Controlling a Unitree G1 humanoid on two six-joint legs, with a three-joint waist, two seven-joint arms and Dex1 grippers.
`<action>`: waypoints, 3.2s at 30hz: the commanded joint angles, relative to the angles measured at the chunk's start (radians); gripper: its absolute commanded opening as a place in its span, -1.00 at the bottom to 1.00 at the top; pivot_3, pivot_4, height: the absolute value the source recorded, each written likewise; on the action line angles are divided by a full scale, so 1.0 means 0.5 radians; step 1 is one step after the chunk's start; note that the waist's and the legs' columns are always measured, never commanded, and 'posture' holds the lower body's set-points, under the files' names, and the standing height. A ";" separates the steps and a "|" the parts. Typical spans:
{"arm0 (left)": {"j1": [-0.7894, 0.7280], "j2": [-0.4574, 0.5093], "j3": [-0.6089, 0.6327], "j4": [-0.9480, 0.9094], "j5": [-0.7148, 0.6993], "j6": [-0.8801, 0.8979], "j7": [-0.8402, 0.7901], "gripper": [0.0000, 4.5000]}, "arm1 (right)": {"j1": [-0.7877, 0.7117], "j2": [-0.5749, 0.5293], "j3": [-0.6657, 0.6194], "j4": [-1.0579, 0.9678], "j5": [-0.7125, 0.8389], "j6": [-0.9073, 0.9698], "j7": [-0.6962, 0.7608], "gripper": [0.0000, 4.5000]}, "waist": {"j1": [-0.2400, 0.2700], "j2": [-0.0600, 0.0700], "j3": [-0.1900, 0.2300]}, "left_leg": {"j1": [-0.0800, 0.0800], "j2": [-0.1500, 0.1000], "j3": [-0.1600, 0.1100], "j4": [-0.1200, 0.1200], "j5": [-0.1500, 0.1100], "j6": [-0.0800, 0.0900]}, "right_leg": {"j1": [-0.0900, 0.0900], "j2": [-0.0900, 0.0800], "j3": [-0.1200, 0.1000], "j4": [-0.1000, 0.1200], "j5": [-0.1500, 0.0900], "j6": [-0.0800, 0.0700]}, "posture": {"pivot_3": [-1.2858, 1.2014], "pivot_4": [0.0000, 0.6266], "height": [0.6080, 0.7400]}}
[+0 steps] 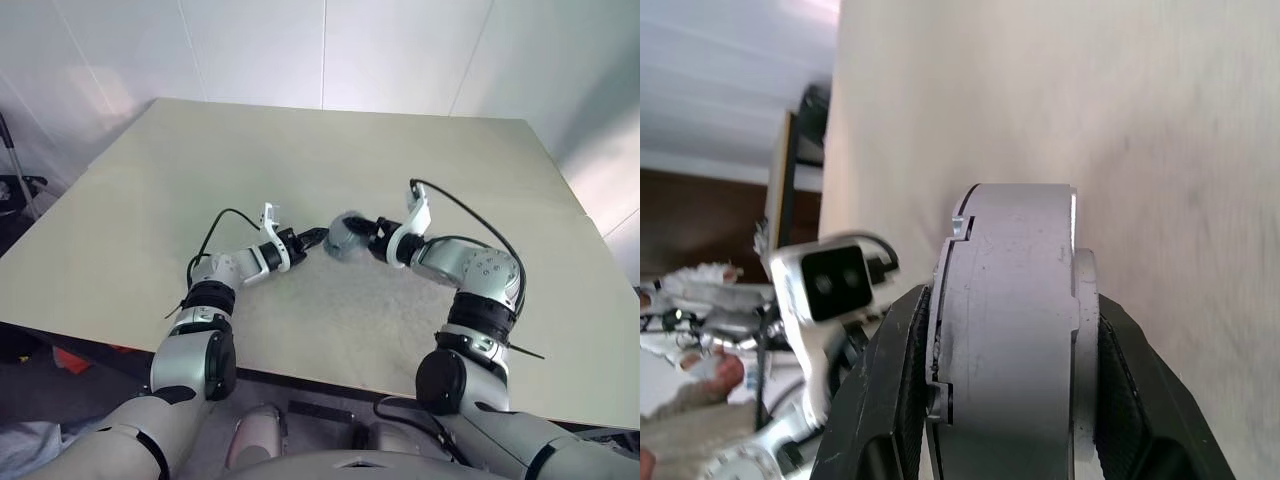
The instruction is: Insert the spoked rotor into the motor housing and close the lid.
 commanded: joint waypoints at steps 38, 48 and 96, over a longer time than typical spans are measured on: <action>-0.144 -0.166 0.781 0.017 -1.082 0.523 0.293 0.43 | -0.507 0.042 -0.187 0.216 1.070 -0.569 -0.847 0.02 | 0.001 -0.003 0.003 | -0.036 0.005 0.001 0.027 -0.004 0.010 | -0.037 0.001 0.000 0.029 -0.002 -0.003 | 0.03 -1.00 1.00; -0.293 -0.174 0.772 0.175 -1.073 0.439 0.239 0.43 | -0.463 -0.015 -0.061 0.207 1.135 -0.604 -0.831 0.02 | 0.006 -0.005 0.005 | -0.037 0.005 0.000 0.027 -0.004 0.008 | -0.038 0.002 -0.001 0.029 -0.001 -0.002 | 0.03 -1.00 1.00; -0.575 -0.190 0.850 0.673 -0.810 0.086 -0.041 0.99 | -0.405 -0.138 0.198 0.161 1.289 -0.705 -0.815 0.02 | 0.019 -0.006 0.005 | -0.048 0.009 -0.003 0.057 -0.009 0.016 | -0.040 -0.001 -0.003 0.042 0.001 0.001 | 0.03 -1.00 1.00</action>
